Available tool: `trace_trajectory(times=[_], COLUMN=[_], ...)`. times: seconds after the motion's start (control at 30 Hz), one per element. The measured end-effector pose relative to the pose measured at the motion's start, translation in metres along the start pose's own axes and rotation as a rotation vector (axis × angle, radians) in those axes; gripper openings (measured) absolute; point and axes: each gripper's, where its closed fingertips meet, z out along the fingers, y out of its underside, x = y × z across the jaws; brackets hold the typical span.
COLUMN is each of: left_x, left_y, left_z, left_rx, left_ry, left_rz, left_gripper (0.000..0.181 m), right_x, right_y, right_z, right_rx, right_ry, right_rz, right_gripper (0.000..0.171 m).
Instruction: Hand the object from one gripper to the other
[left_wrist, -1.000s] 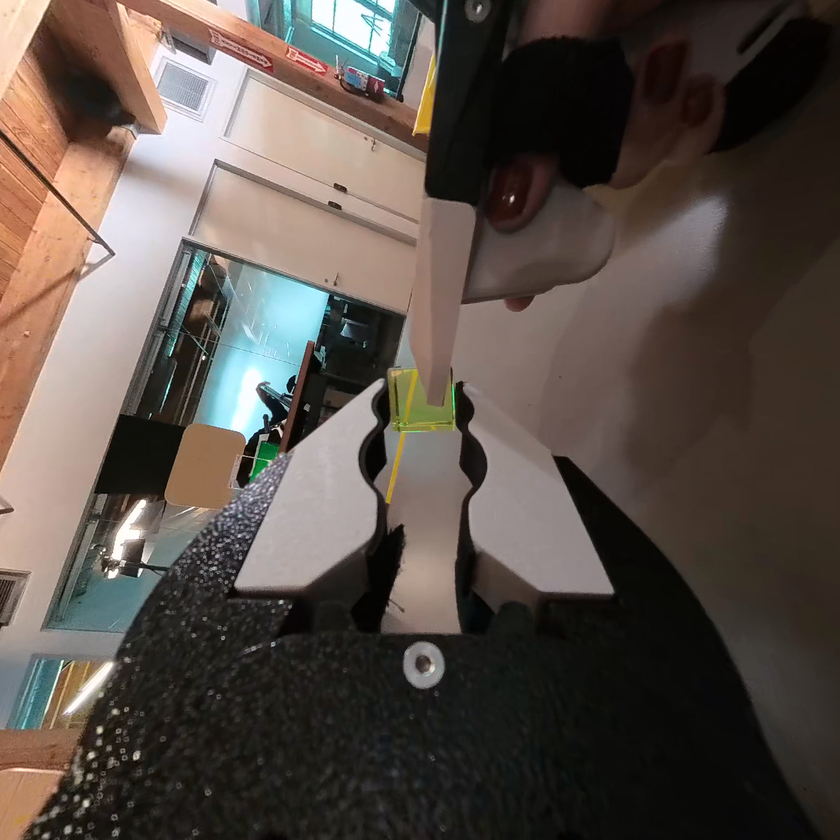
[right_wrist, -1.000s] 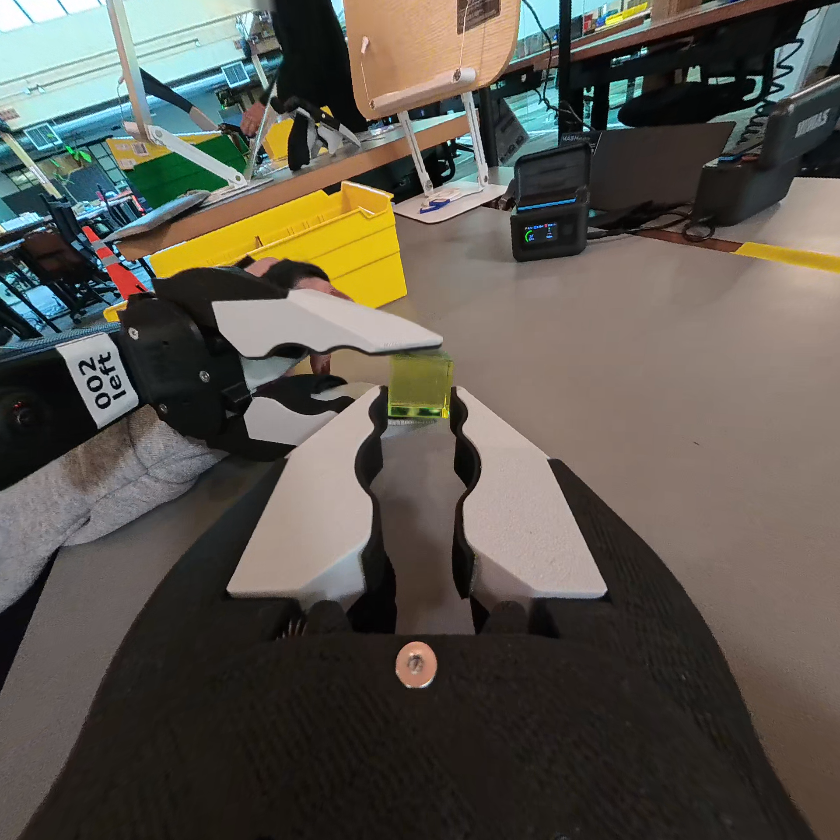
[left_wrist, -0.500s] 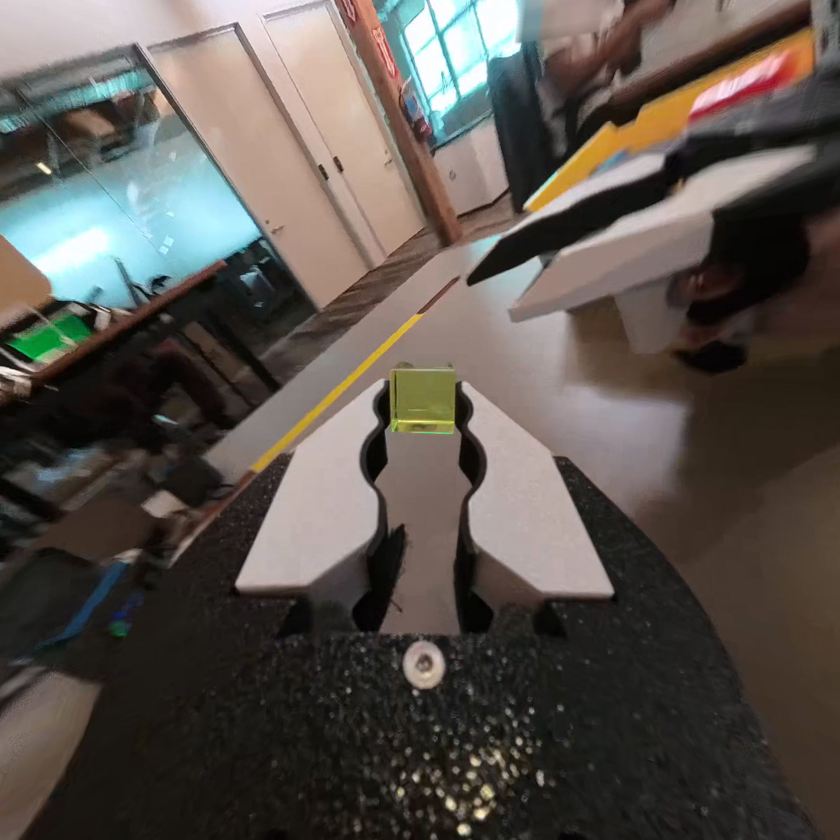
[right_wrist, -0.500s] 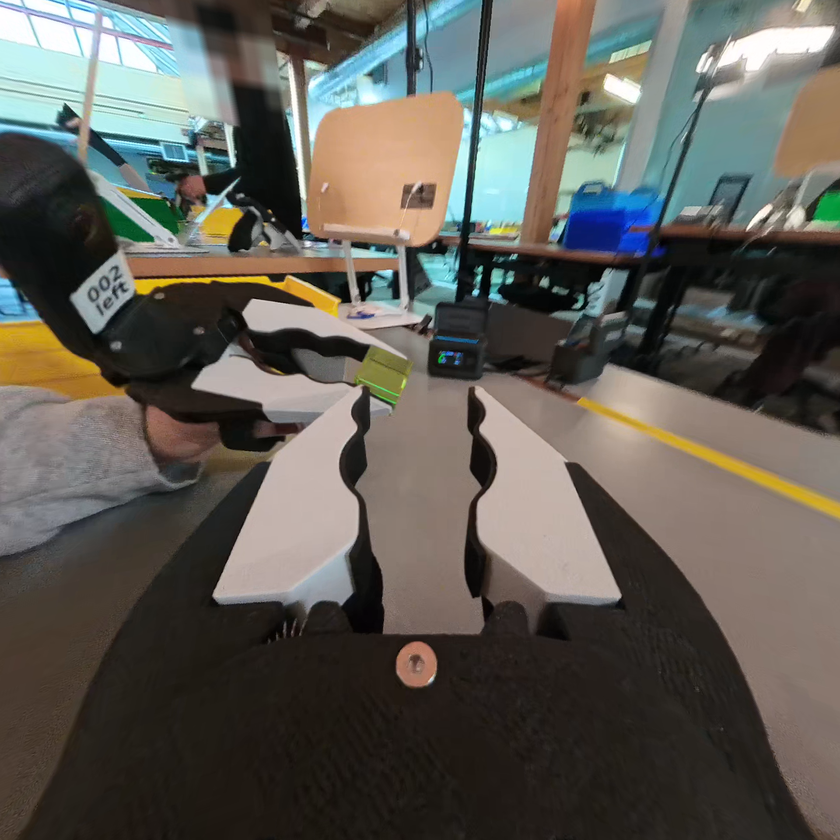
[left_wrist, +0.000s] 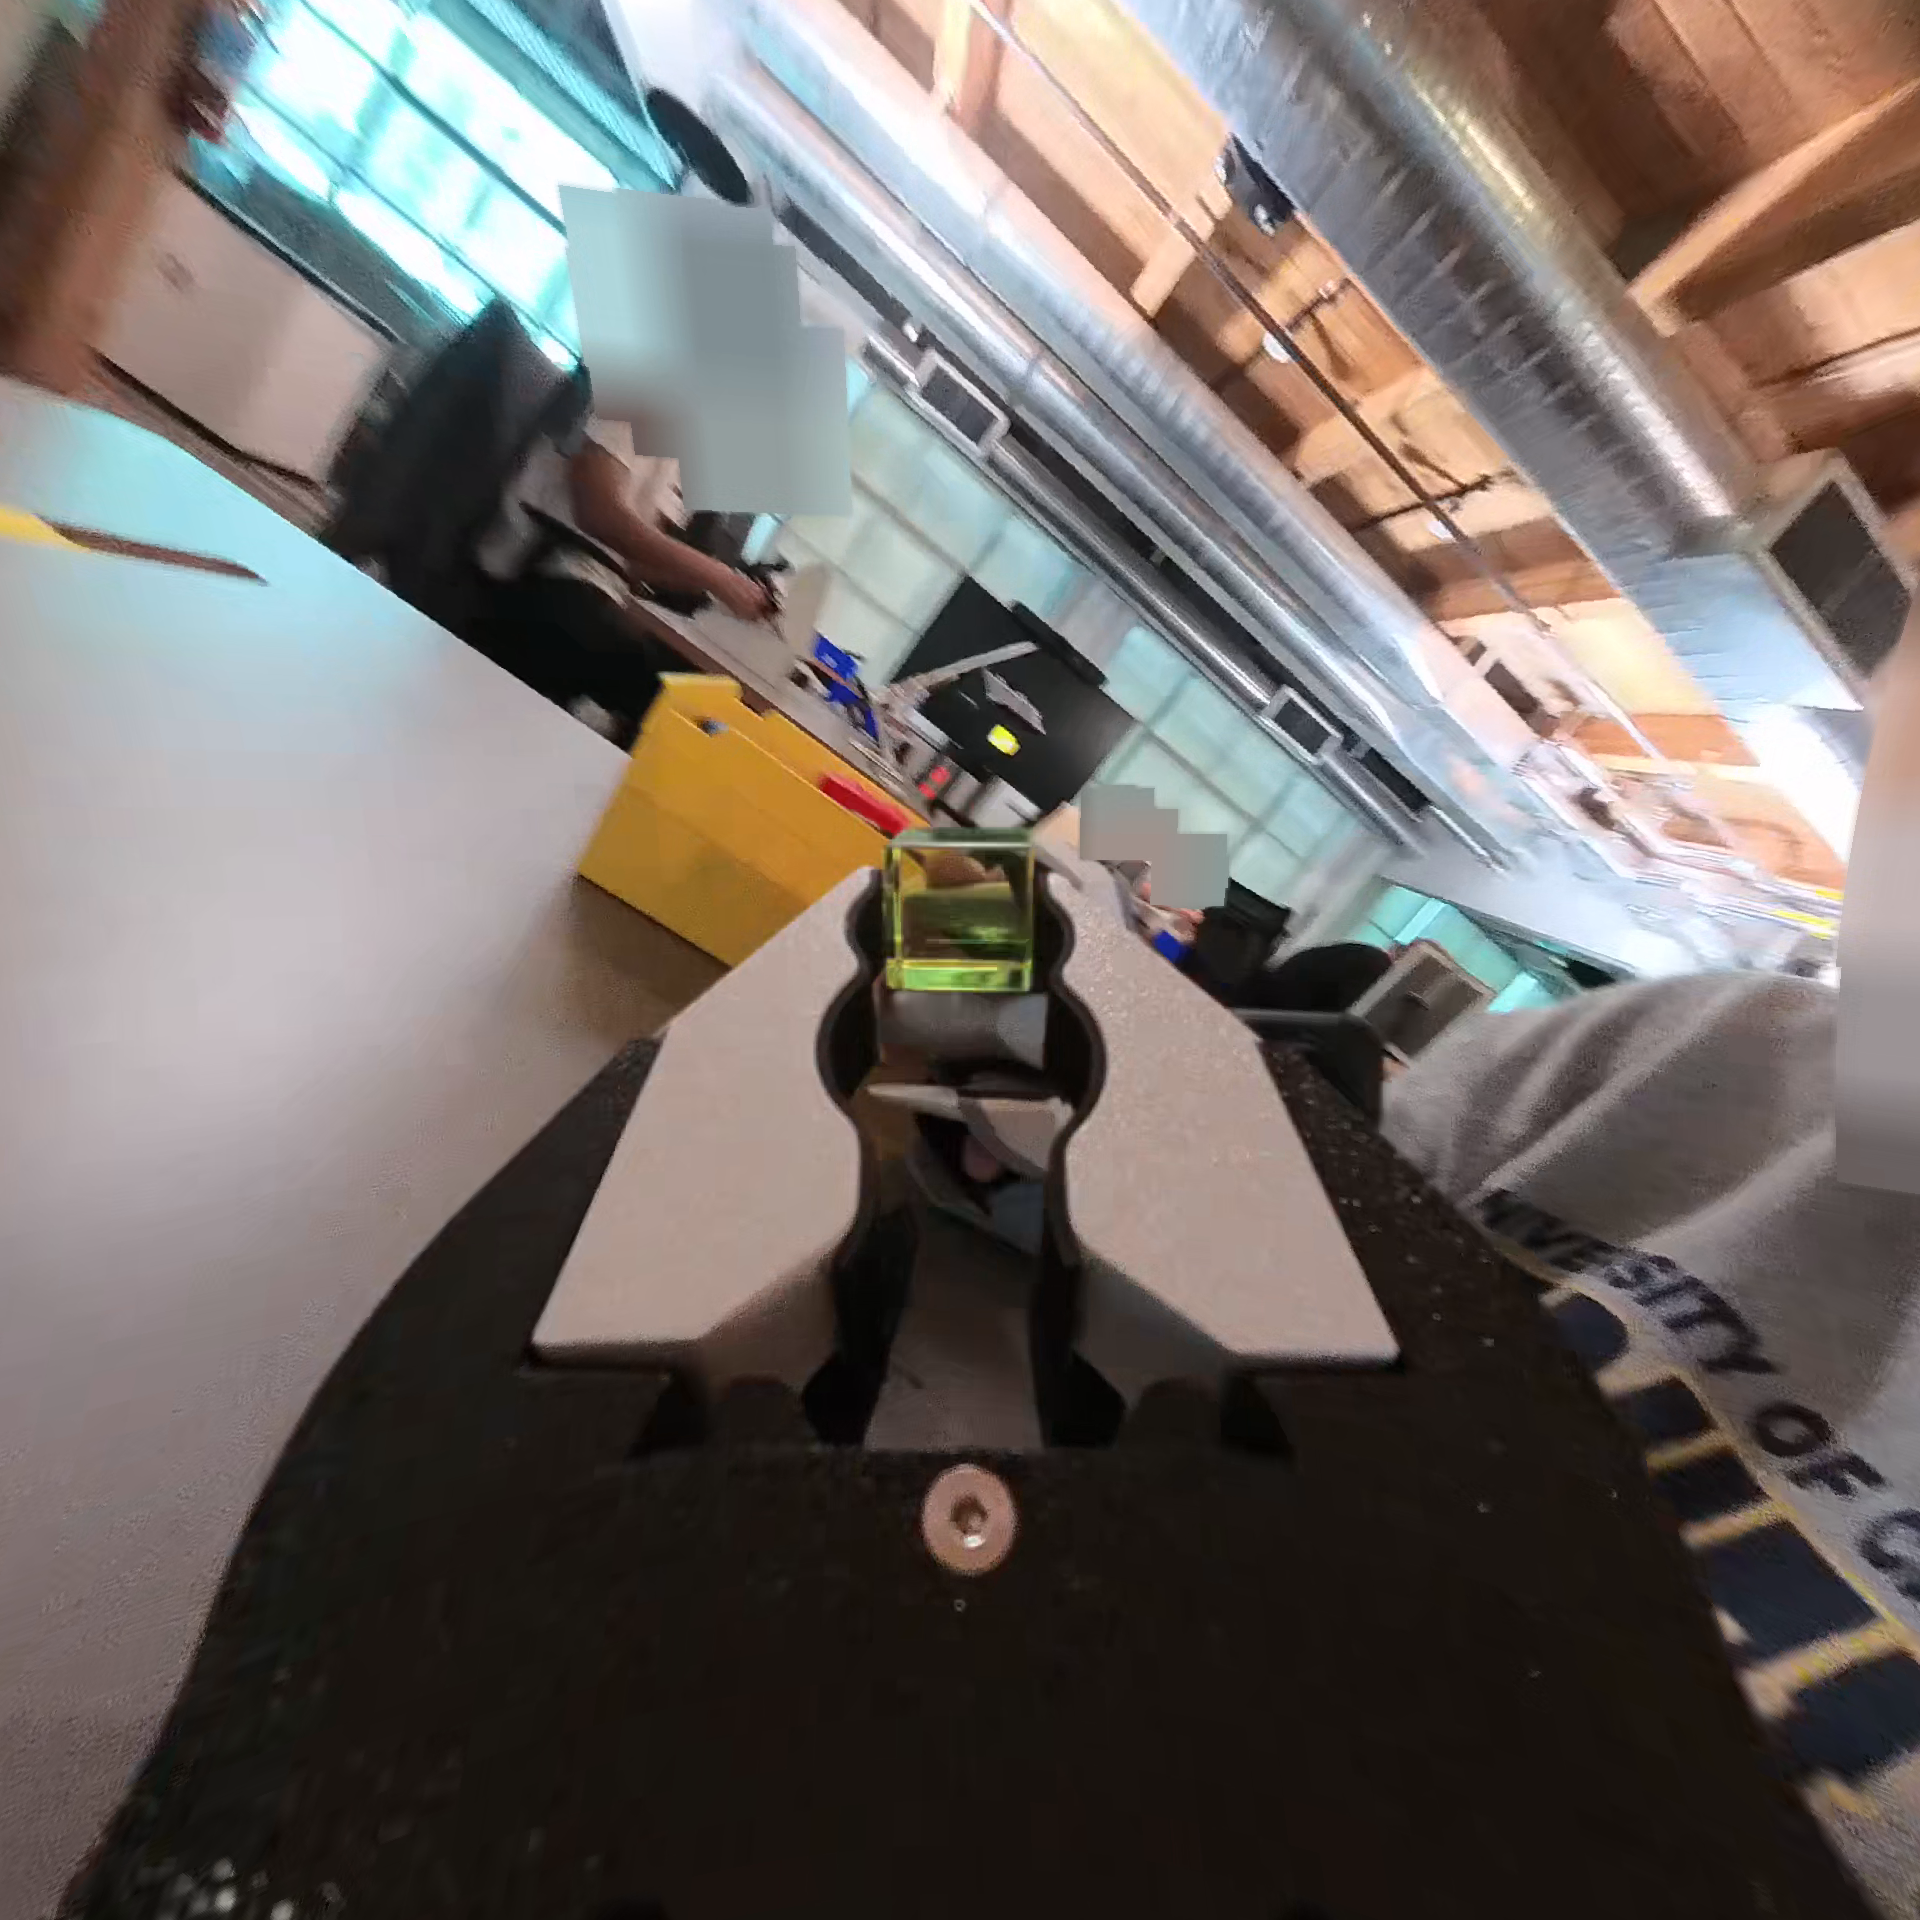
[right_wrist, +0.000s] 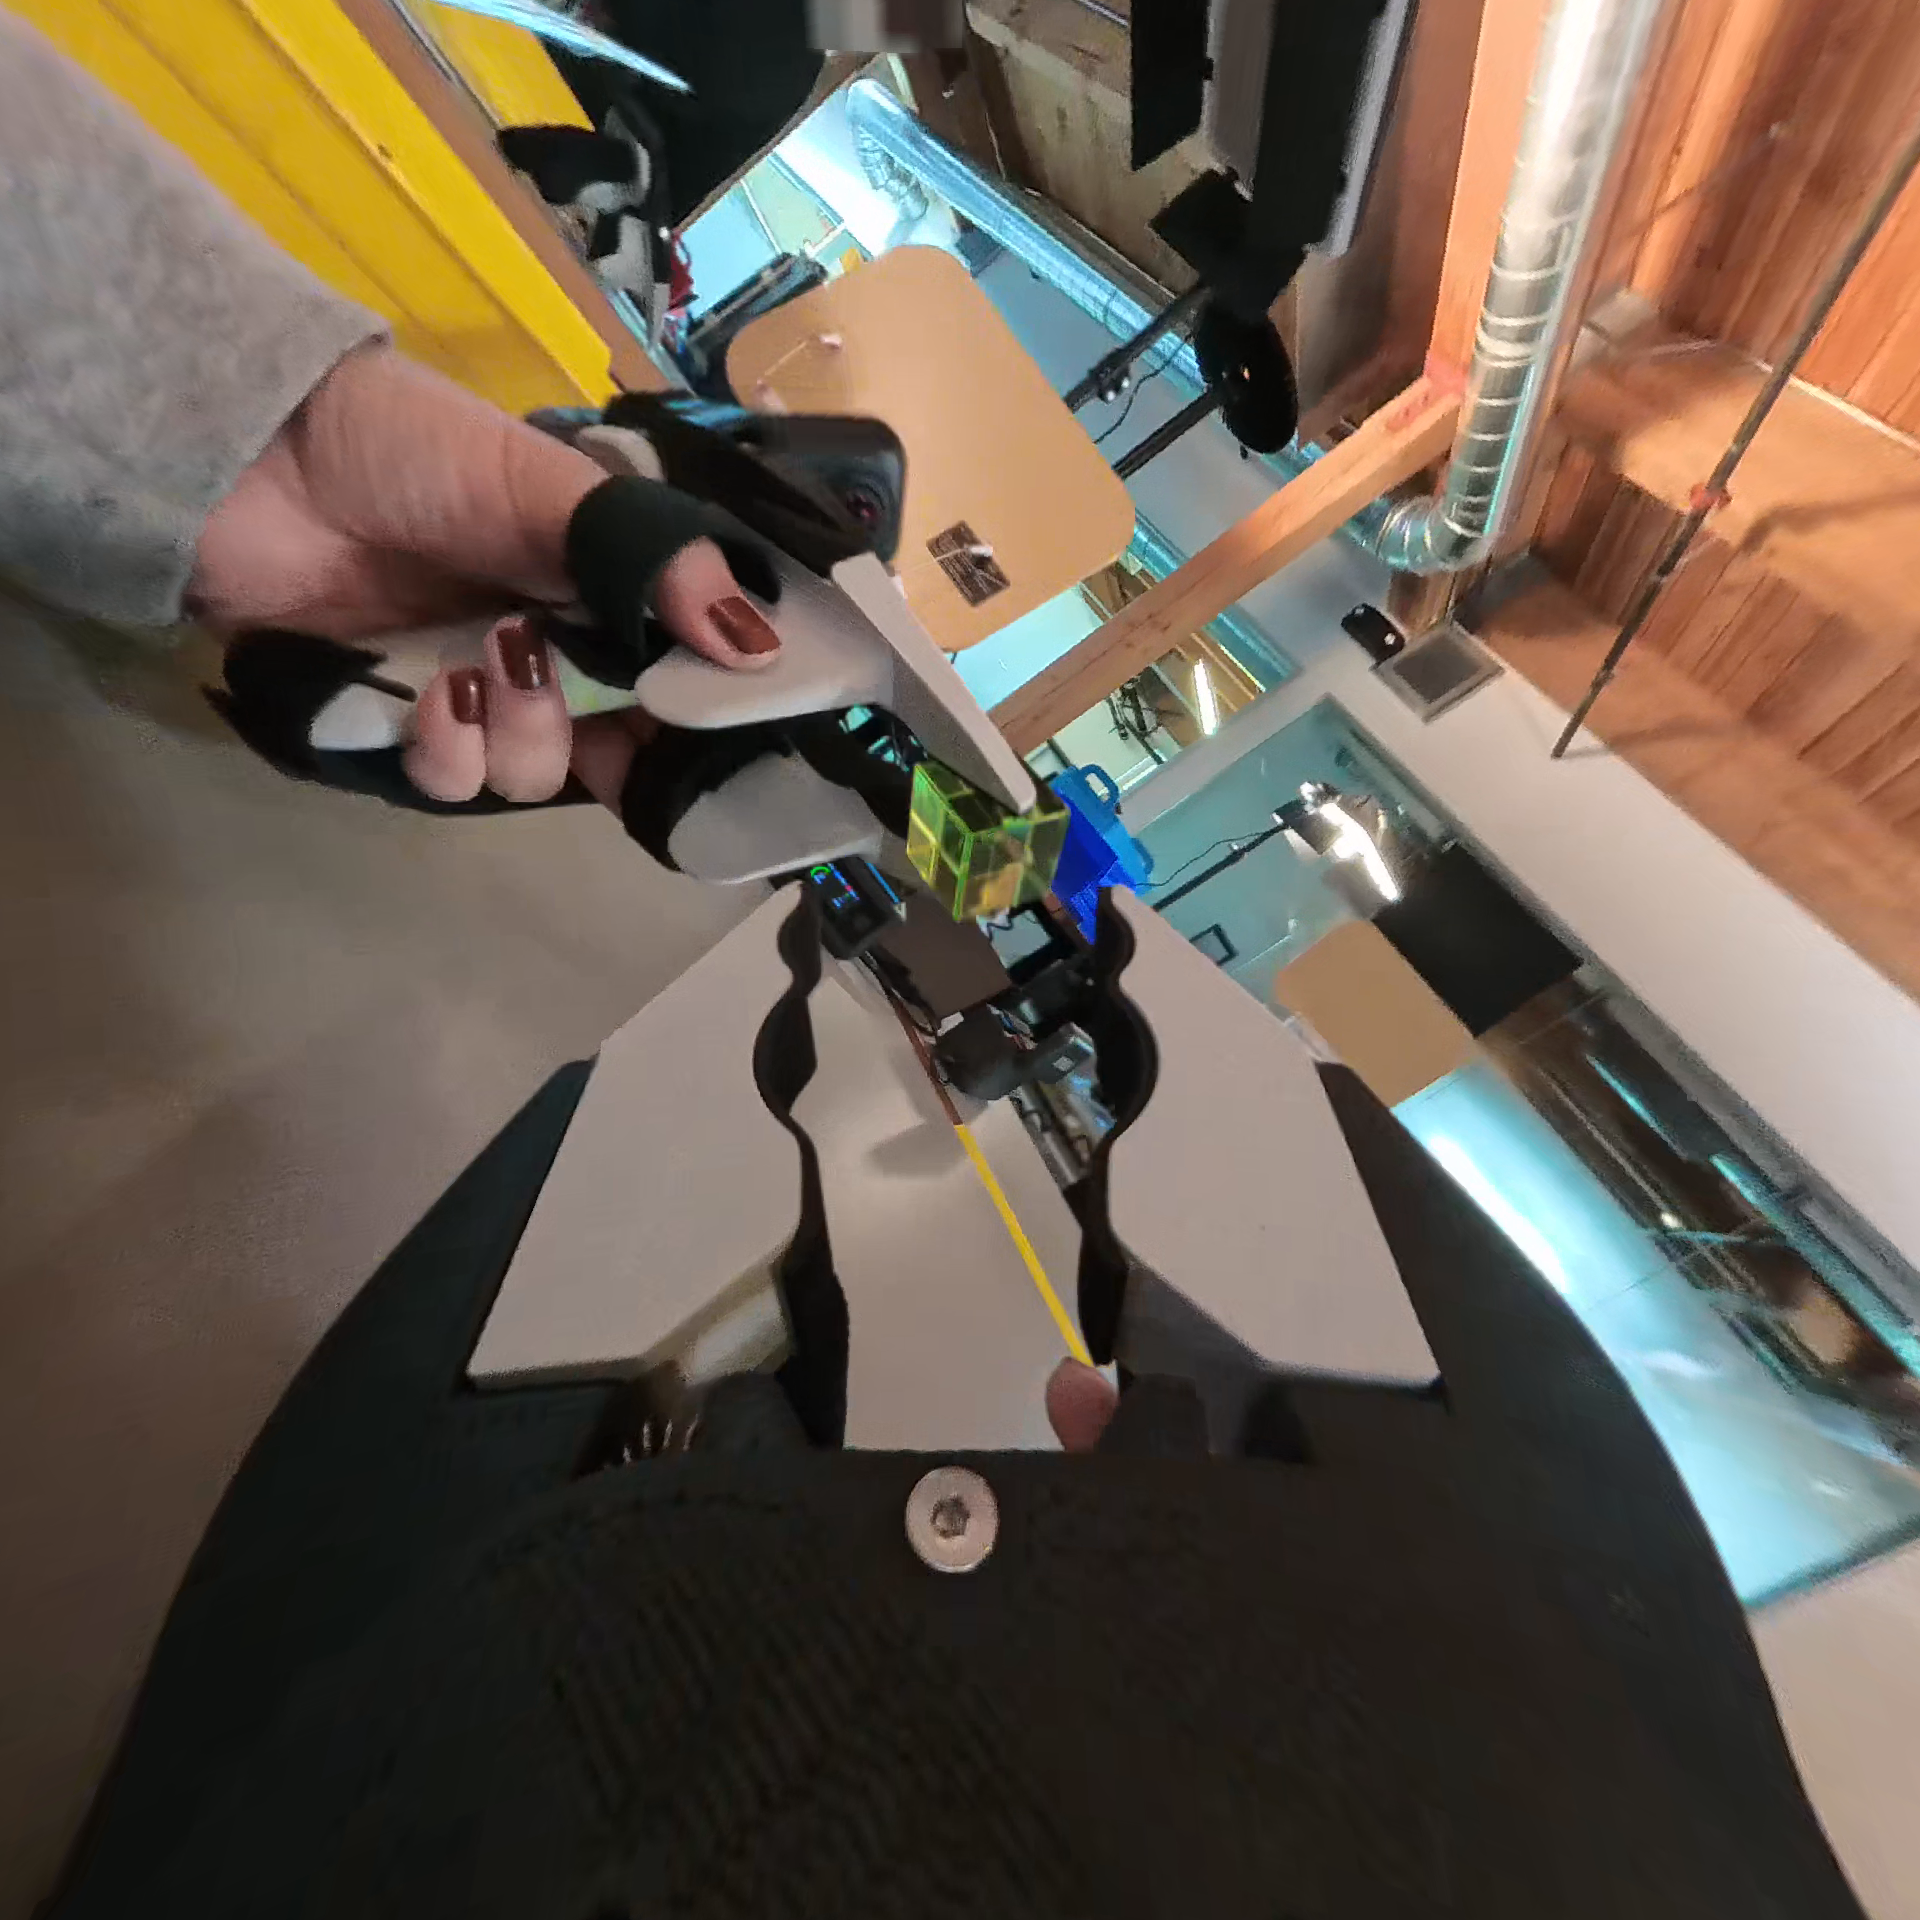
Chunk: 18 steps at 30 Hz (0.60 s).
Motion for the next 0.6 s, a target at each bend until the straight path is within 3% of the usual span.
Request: trace_trajectory(times=[0.17,0.33,0.6], left_x=[0.017,0.010,0.009], left_y=[0.021,0.035,0.038], left_z=[0.008,0.009,0.006], left_rx=[-0.108,-0.172,-0.179], left_ry=[0.151,0.153,0.173], left_rz=[-0.142,-0.241,-0.311], left_gripper=[0.025,0.025,0.025], right_x=[-0.001,-0.008,-0.012], right_y=[-0.003,-0.006,-0.004], right_z=[-0.001,-0.002,-0.002], right_rx=[0.015,0.031,0.020], right_ry=[-0.016,-0.072,-0.106], right_rz=[0.040,0.066,0.076], right_gripper=[0.045,0.032,0.030])
